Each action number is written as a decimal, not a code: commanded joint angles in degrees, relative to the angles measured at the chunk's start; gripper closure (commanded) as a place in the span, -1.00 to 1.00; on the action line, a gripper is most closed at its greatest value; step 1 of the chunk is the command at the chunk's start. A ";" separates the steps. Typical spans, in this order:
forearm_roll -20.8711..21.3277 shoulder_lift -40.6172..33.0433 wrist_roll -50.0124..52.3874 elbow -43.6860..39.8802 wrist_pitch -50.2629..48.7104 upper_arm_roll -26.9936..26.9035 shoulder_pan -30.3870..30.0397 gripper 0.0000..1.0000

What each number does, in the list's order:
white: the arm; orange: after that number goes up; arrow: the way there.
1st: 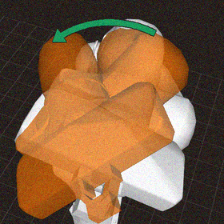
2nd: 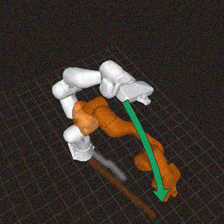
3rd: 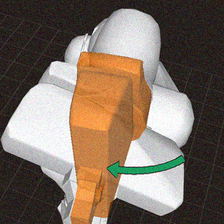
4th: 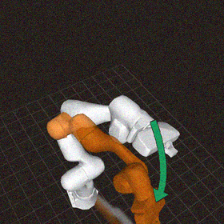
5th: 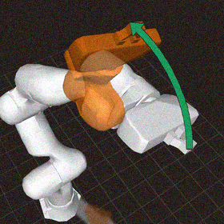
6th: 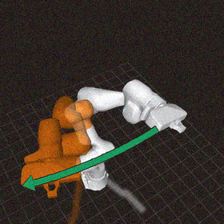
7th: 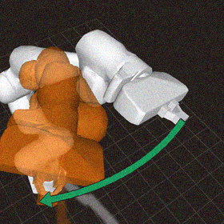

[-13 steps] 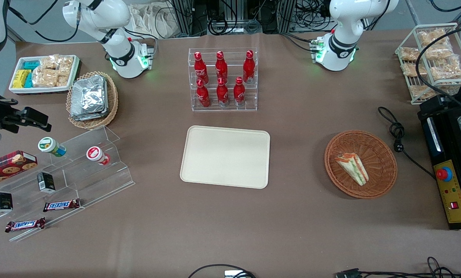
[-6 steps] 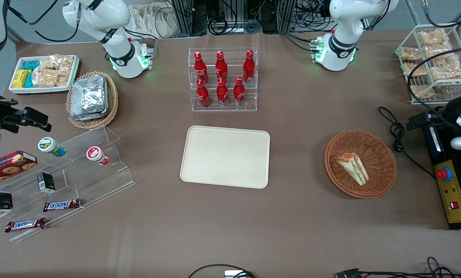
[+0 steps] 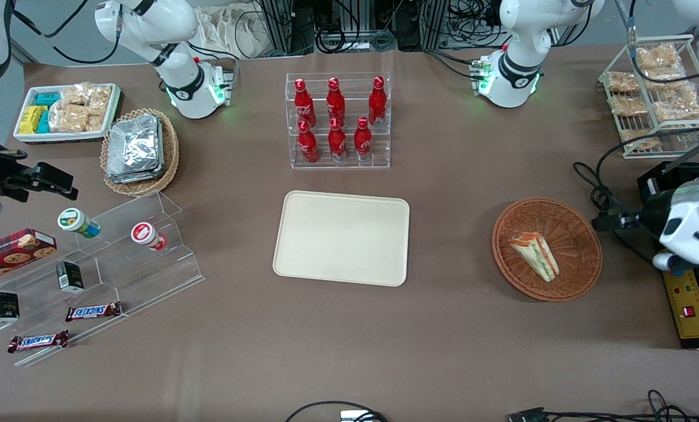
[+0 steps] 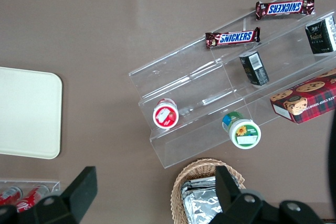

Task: Place sandwich from basket to tray
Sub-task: 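Lower the open left gripper onto the wrapped sandwich in the basket, then close the left gripper on the sandwich, then lift the sandwich and carry it over the cream tray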

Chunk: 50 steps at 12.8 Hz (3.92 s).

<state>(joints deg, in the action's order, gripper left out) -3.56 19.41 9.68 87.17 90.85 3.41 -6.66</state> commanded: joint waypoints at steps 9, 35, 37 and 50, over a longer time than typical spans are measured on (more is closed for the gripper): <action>-0.83 15.65 22.05 -1.48 12.77 0.64 4.90 -1.00; -0.22 15.50 21.26 4.94 12.42 0.46 4.72 0.57; 0.48 11.90 21.00 4.94 12.25 0.55 4.90 0.59; 6.81 2.74 8.34 1.86 10.40 16.62 6.29 0.67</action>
<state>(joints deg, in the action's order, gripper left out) 1.32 21.42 18.04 89.90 101.15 17.18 -1.30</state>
